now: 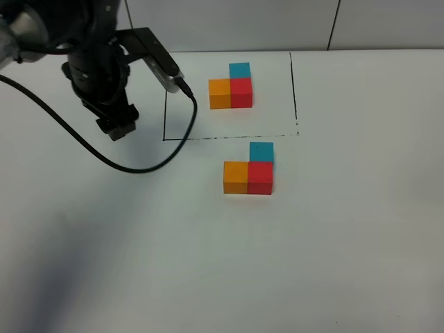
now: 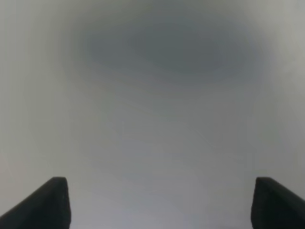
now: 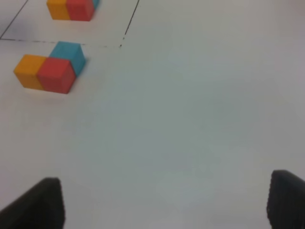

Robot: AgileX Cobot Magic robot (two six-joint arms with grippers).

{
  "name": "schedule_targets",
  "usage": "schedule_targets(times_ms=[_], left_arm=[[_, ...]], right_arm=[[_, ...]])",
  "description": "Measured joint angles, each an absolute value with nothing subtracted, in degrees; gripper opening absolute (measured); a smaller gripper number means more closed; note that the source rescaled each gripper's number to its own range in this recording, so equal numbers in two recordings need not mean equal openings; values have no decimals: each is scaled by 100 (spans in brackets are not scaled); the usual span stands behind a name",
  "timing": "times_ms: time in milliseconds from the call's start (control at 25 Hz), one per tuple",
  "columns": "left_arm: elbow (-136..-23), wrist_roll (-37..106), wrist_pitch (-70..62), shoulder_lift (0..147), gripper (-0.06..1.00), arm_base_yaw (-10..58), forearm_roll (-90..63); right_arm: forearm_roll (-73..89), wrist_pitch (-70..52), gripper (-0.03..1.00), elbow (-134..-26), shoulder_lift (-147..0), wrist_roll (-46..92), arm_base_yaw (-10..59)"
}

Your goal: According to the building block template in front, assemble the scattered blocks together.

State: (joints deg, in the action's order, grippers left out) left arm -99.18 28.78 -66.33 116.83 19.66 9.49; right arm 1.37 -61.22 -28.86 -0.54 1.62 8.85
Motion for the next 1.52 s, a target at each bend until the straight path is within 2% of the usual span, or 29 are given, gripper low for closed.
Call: schedule_targets(times_ms=[320, 560, 1120, 1520], left_arm=[[-9659, 2442, -6834, 10873, 76, 513, 349], [-8750, 2325, -6368, 9647, 76, -283, -213], [-6638, 1245, -5838, 5155, 76, -331, -261], [-5022, 1221, -5683, 2819, 76, -331, -337]], right_arm=[[137, -6121, 73, -2886, -54, 162, 885], [137, -6121, 73, -2886, -54, 162, 885], [137, -6121, 73, -2886, -54, 147, 885], [137, -6121, 73, -2886, -54, 147, 885]])
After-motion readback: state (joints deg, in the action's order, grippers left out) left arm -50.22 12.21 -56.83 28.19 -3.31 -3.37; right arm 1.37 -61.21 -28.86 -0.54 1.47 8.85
